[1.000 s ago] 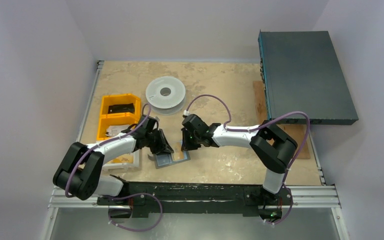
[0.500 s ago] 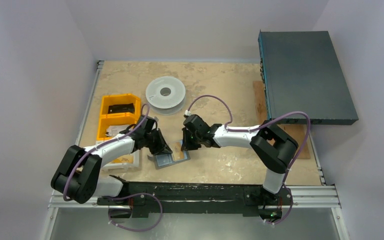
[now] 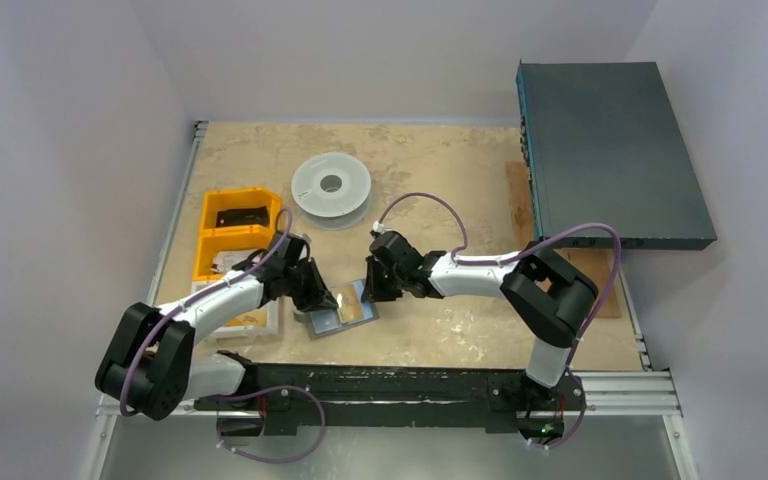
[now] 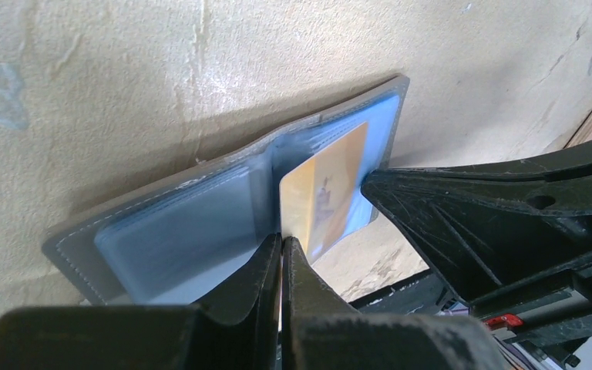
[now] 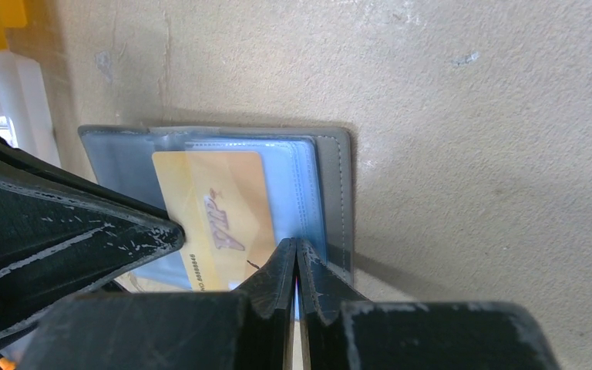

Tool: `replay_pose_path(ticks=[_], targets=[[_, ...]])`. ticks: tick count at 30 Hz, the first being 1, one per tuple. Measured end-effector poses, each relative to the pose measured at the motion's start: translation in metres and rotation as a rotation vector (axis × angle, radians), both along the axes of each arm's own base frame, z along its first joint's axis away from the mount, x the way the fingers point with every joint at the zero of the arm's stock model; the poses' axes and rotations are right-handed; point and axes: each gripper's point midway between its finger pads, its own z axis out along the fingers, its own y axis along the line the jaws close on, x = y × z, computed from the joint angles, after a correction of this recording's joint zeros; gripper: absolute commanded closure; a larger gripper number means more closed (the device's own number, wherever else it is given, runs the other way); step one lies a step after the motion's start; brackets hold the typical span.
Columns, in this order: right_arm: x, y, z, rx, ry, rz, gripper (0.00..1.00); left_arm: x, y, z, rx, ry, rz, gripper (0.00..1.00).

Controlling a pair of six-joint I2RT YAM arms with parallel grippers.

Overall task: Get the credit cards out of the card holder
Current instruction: Remove the credit card from the card holder.

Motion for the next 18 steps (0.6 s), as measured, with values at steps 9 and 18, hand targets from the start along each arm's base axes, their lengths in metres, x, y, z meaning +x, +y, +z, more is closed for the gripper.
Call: replay_pose_path(ticks=[9,18], targets=[[0.0,-0.003,-0.001,0.002,0.007,-0.012,0.99,-0.004,0.011,0.003,0.036,-0.007,0.007,1.0],[-0.001,-0.004,-0.002,0.002,0.007,-0.014,0.99,-0.01,0.025,0.009,0.081,-0.022,0.019,1.0]])
